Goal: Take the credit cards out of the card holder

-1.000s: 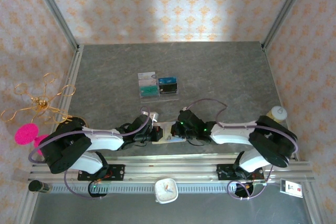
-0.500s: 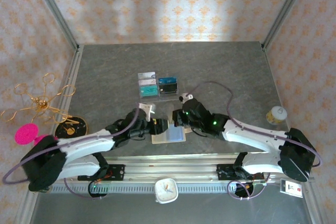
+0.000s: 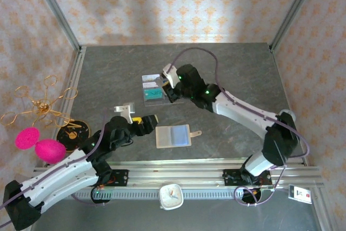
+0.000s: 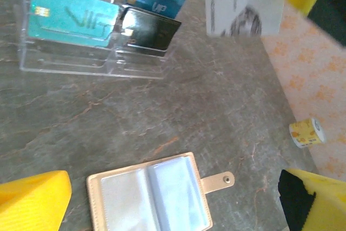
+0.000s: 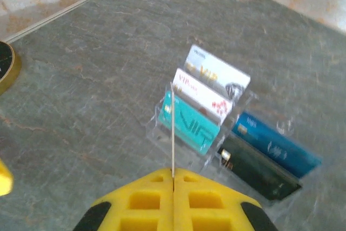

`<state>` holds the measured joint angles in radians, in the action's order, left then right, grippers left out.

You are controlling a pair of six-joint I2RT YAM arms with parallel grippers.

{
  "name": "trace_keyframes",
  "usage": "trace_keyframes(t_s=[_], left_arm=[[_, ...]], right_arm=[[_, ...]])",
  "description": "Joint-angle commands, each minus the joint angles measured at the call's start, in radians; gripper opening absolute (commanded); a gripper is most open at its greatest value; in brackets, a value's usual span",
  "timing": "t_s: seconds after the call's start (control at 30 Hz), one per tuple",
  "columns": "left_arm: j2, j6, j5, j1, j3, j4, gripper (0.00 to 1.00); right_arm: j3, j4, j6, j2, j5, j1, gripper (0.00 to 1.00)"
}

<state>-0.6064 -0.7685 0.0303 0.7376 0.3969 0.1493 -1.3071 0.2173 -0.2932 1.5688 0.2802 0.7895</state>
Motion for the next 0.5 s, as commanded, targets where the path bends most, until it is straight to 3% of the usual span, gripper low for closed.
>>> trace_keyframes(t_s=[0.0, 0.2, 0.47], left_arm=[[0.049, -0.019, -0.064, -0.003, -0.020, 0.100, 0.99], [0.103, -0.016, -0.141, -0.004, 0.010, 0.222, 0.99], [0.218, -0.055, -0.232, -0.004, 0.013, 0.249, 0.99]], right_arm=[[-0.138, 0.121, -0.195, 0.093, 0.103, -0.030, 0.00], [-0.416, 0.301, -0.362, 0.318, 0.181, -0.081, 0.00], [-0.736, 0.441, -0.517, 0.546, 0.246, -0.125, 0.00]])
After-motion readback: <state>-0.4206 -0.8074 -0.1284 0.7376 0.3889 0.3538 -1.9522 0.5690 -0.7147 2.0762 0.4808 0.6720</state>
